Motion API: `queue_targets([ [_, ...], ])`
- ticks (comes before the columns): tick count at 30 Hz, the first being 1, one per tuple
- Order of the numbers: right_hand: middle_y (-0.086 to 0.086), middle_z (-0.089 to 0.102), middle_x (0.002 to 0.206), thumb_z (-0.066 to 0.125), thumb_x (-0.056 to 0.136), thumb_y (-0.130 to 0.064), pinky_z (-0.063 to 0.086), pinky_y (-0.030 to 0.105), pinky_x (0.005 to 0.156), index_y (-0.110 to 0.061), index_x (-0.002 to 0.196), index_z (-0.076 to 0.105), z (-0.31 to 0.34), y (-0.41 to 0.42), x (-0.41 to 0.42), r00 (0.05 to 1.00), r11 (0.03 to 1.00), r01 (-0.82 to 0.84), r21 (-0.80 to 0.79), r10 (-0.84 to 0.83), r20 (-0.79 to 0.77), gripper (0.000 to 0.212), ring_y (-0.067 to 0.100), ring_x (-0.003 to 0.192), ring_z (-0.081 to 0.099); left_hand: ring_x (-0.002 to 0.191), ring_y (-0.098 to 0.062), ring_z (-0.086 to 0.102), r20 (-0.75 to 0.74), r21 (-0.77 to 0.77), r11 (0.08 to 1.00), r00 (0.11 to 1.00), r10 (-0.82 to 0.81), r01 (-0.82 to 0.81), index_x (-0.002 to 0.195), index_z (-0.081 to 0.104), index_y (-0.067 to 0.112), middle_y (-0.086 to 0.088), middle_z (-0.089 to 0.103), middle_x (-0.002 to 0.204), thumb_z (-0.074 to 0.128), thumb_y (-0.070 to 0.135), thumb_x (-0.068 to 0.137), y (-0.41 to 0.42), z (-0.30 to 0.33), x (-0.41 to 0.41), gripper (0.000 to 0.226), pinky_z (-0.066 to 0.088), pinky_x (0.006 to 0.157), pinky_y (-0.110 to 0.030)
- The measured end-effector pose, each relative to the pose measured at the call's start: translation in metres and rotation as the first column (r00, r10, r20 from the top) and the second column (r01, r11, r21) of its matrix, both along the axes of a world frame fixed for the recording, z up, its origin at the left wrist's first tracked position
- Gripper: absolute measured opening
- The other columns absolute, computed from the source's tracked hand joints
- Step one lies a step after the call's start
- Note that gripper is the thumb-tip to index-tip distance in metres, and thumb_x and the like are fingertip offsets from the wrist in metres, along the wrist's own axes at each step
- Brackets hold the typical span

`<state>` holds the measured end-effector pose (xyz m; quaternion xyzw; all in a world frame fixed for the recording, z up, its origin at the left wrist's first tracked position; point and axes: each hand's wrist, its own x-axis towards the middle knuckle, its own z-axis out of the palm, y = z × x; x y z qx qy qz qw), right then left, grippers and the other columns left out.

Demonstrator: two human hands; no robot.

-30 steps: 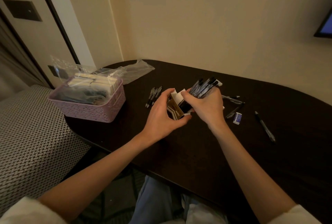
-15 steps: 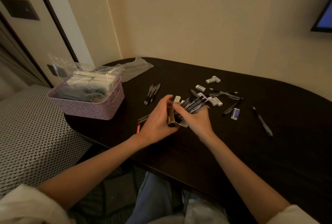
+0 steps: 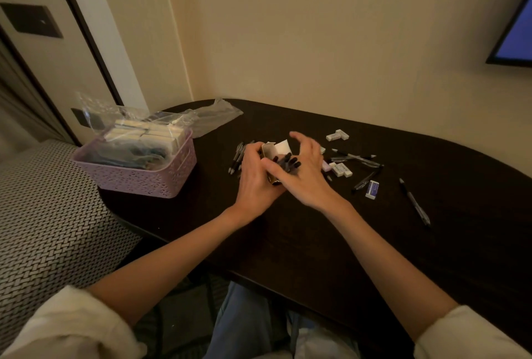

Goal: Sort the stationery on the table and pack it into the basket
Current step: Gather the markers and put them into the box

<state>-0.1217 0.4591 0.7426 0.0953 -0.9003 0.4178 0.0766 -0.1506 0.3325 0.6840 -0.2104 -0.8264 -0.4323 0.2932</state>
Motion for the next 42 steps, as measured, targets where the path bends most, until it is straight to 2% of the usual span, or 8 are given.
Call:
queue_targets([
  [3,0.002,0.019,0.153,0.055,0.09,-0.051,0.018,0.049,0.115,-0.034,0.121,0.062,0.001,0.009,-0.002,0.983,0.976,-0.179,0.125,0.173,0.058,0.036,0.019,0.141,0.008,0.107,-0.016,0.052,0.008,-0.012,1.0,1.0,-0.01,0.01,0.124,0.034,0.019,-0.009,0.048,0.117,0.086,0.023,0.068,-0.003,-0.005,-0.001,0.076,0.044,0.088,-0.022],
  [6,-0.003,0.028,0.146,0.049,0.088,-0.056,0.021,0.039,0.11,-0.036,0.115,0.065,0.006,0.017,0.0,0.965,0.966,-0.257,0.021,0.256,0.057,0.037,0.013,0.137,0.015,0.104,-0.006,0.05,0.028,0.02,1.0,0.999,-0.025,0.024,0.124,0.035,0.013,0.002,0.045,0.115,0.085,0.027,0.067,-0.008,-0.005,-0.004,0.077,0.043,0.087,-0.015],
  [9,-0.01,0.041,0.132,0.041,0.09,-0.05,0.031,0.035,0.108,-0.033,0.107,0.069,0.007,0.02,0.001,0.967,0.956,-0.255,-0.144,0.252,-0.035,0.038,0.008,0.129,0.032,0.102,-0.012,0.053,-0.006,0.01,0.999,0.999,-0.033,0.033,0.123,0.033,0.017,-0.004,0.046,0.114,0.085,0.03,0.067,-0.013,-0.005,-0.006,0.077,0.049,0.085,-0.024],
  [14,-0.001,0.054,0.123,0.07,0.085,-0.025,0.044,0.04,0.099,-0.022,0.098,0.075,0.006,0.019,-0.001,0.939,0.962,-0.27,-0.031,0.256,-0.231,0.014,0.012,0.116,0.049,0.1,-0.005,0.049,-0.039,0.024,0.999,0.999,-0.032,0.033,0.121,0.032,0.024,0.002,0.042,0.113,0.085,0.028,0.068,-0.021,0.0,-0.005,0.075,0.043,0.082,-0.01],
  [22,-0.003,0.037,0.143,0.059,0.092,-0.038,0.033,0.031,0.102,-0.028,0.096,0.077,0.014,0.013,-0.004,0.93,0.9,-0.327,0.289,0.36,-0.067,0.021,0.004,0.124,0.029,0.095,-0.017,0.054,-0.091,-0.018,0.996,0.992,-0.085,0.083,0.12,0.035,0.021,-0.01,0.047,0.111,0.084,0.028,0.069,-0.028,0.003,-0.002,0.071,0.05,0.076,-0.028],
  [32,-0.005,0.042,0.136,0.071,0.085,-0.025,0.038,0.033,0.103,-0.027,0.093,0.076,0.016,0.005,-0.003,0.939,0.914,-0.299,0.273,0.333,-0.086,0.011,0.009,0.126,0.036,0.101,-0.013,0.052,-0.13,-0.022,0.994,0.985,-0.112,0.11,0.12,0.038,0.018,-0.009,0.045,0.114,0.086,0.02,0.067,-0.029,0.003,0.001,0.072,0.045,0.085,-0.022],
  [37,-0.005,0.046,0.131,0.07,0.086,-0.021,0.039,0.016,0.093,-0.022,0.089,0.074,0.016,0.004,-0.002,0.925,0.951,-0.302,0.059,0.308,-0.221,0.006,0.0,0.115,0.044,0.1,-0.006,0.051,-0.137,0.018,0.993,0.984,-0.116,0.119,0.122,0.036,0.021,0.0,0.04,0.116,0.087,0.019,0.065,-0.033,0.001,0.003,0.077,0.043,0.084,-0.016],
  [42,-0.002,0.038,0.14,0.062,0.091,-0.026,0.039,0.021,0.095,-0.024,0.11,0.071,0.014,0.002,-0.005,0.906,0.929,-0.257,0.268,0.328,-0.267,0.021,0.006,0.122,0.039,0.104,-0.015,0.053,-0.136,-0.012,0.994,0.985,-0.11,0.109,0.123,0.036,0.02,-0.004,0.042,0.118,0.087,0.017,0.065,-0.035,0.002,0.001,0.077,0.044,0.09,-0.02],
])
